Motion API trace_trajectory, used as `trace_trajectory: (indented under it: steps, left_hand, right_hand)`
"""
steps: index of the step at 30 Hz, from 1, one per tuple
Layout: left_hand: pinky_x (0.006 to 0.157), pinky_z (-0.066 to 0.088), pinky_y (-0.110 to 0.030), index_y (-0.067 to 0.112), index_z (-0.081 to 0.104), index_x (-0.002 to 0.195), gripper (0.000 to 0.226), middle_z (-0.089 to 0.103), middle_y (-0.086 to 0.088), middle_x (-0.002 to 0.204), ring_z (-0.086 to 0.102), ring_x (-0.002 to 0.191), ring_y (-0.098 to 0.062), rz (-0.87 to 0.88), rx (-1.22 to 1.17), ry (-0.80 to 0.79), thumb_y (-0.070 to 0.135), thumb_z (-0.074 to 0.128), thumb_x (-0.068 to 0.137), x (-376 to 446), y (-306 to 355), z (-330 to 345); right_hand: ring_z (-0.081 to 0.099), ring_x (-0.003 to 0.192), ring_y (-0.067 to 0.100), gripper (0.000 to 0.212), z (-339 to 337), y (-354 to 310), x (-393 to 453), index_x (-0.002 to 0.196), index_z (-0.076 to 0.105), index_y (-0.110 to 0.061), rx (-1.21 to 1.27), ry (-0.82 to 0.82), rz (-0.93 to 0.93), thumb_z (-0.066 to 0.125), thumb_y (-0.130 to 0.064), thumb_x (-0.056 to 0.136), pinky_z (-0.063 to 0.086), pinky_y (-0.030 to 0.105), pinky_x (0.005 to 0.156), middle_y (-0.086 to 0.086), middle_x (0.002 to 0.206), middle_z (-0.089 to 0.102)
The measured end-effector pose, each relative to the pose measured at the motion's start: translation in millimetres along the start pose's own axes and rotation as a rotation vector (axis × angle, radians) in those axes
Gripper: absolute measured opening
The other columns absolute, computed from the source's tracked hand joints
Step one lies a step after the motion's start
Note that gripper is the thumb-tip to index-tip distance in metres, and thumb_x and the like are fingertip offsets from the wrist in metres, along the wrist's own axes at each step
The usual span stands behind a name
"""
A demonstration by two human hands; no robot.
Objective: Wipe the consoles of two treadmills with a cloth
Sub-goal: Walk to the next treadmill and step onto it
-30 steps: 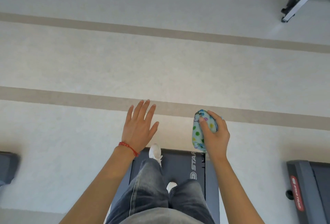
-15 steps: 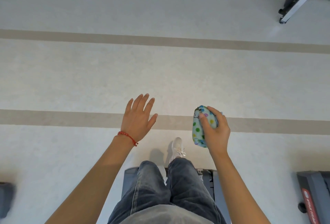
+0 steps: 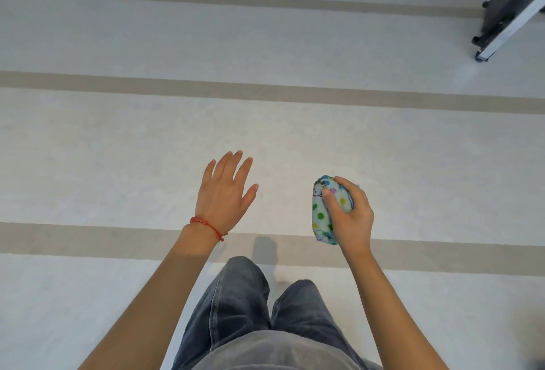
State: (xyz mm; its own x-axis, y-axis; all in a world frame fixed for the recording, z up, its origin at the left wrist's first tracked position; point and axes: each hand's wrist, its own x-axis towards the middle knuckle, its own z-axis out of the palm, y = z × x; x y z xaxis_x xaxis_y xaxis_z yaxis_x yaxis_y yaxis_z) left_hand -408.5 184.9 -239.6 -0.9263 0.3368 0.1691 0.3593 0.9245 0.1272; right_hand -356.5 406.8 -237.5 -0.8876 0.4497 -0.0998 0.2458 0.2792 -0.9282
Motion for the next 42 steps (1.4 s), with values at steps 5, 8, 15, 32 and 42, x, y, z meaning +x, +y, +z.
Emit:
trace_trajectory:
  steps: [5,8,15,32,42]
  left_hand:
    - [0.094,0.041,-0.055,0.004,0.059,0.122,0.054,0.057,-0.020,0.126,0.055,0.114,-0.037,0.010,0.010,-0.017,0.039,0.035,0.090,65,-11,20]
    - [0.094,0.042,-0.055,0.004,0.059,0.122,0.053,0.057,-0.019,0.126,0.055,0.115,-0.037,0.057,-0.013,-0.042,0.039,0.035,0.090,107,-18,37]
    - [0.095,0.041,-0.053,0.003,0.061,0.120,0.051,0.058,-0.018,0.125,0.054,0.115,-0.035,0.288,-0.059,-0.063,0.036,0.037,0.090,216,-19,75]
    - [0.095,0.042,-0.051,0.003,0.061,0.118,0.049,0.057,-0.018,0.125,0.054,0.115,-0.035,0.892,-0.201,-0.176,0.035,0.038,0.089,386,171,145]
    - [0.093,0.043,-0.050,0.001,0.061,0.118,0.048,0.057,-0.019,0.124,0.055,0.113,-0.035,1.114,-0.249,-0.199,0.033,0.039,0.089,430,383,174]
  right_hand:
    - [0.055,0.091,-0.002,0.028,14,-1,65,0.111,0.061,-0.024,0.005,0.027,0.030,0.067,-0.022,0.084,0.044,0.001,0.069,0.000,0.107,0.058]
    - [0.055,0.093,0.001,0.027,24,1,99,0.110,0.061,-0.025,0.004,0.061,0.059,0.067,-0.023,0.084,0.045,0.004,0.070,0.001,0.109,0.059]
    - [0.055,0.093,-0.001,0.027,40,6,173,0.110,0.061,-0.028,0.043,0.276,0.178,0.067,-0.025,0.084,0.042,0.006,0.071,0.000,0.109,0.057]
    - [0.058,0.098,0.018,0.023,-88,59,240,0.104,0.061,-0.036,0.142,0.846,0.465,0.067,-0.030,0.083,0.052,0.037,0.085,0.001,0.108,0.059]
    - [0.058,0.095,0.014,0.024,-244,111,268,0.107,0.061,-0.030,0.173,1.053,0.556,0.066,-0.029,0.084,0.053,0.035,0.084,-0.005,0.104,0.059]
